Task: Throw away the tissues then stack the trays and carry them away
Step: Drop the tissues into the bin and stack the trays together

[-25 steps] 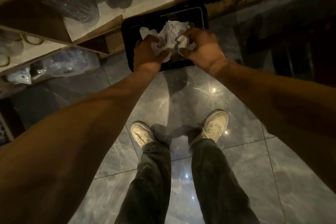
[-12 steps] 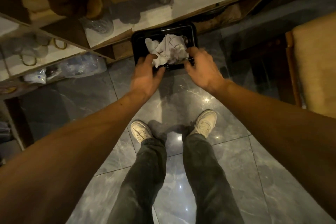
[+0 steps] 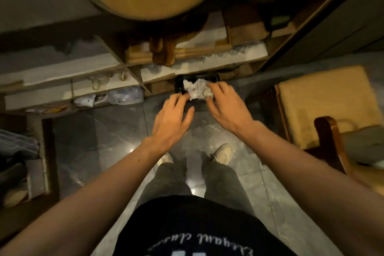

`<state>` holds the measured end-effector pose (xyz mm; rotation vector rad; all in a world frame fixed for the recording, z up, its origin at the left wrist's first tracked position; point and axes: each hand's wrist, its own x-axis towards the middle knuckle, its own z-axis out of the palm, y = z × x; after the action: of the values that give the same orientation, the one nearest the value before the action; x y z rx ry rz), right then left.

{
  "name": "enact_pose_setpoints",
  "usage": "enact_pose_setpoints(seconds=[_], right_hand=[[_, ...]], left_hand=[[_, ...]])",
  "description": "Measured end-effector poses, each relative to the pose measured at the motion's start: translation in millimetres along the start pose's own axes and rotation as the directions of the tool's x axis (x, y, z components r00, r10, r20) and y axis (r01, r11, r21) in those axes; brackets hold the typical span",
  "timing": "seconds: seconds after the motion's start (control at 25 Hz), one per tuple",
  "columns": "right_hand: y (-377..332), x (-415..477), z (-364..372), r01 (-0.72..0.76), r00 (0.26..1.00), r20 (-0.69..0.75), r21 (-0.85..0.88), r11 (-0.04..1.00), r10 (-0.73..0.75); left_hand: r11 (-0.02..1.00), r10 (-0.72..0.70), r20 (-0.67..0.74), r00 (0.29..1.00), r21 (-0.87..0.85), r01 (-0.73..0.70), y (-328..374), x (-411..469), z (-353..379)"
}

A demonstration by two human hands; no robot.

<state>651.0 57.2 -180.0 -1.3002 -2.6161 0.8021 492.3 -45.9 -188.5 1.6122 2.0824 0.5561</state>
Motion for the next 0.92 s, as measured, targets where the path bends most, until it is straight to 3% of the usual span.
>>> enact_pose_setpoints(seconds=[0.28,0.44,0.64,0.92], right_hand=[[-129,-26,-60,0.006,0.988,-0.152,0.158,0.987,0.018],[-184,-26,-69,0.061,0.976,-0.214,0.14,0.988,-0.03],[-211,-19,-70,0.091,0.97,-0.232,0.066,0.994,-0.073],[-192,25,-86,0.068,0.969,-0.245,0.105,0.992,-0.04]], left_hand=[[0.995,0.097,-0.182,0.978,0.018,-0.096,6,-43,-130],[0.991,0.127,-0.286,0.95,-0.003,-0.134,-16,-64,-191],[0.984,0.175,-0.293,0.94,0.024,-0.176,-41,-72,-223],[0.988,0.148,-0.3,0.942,0.015,-0.151,-37,-23,-230]])
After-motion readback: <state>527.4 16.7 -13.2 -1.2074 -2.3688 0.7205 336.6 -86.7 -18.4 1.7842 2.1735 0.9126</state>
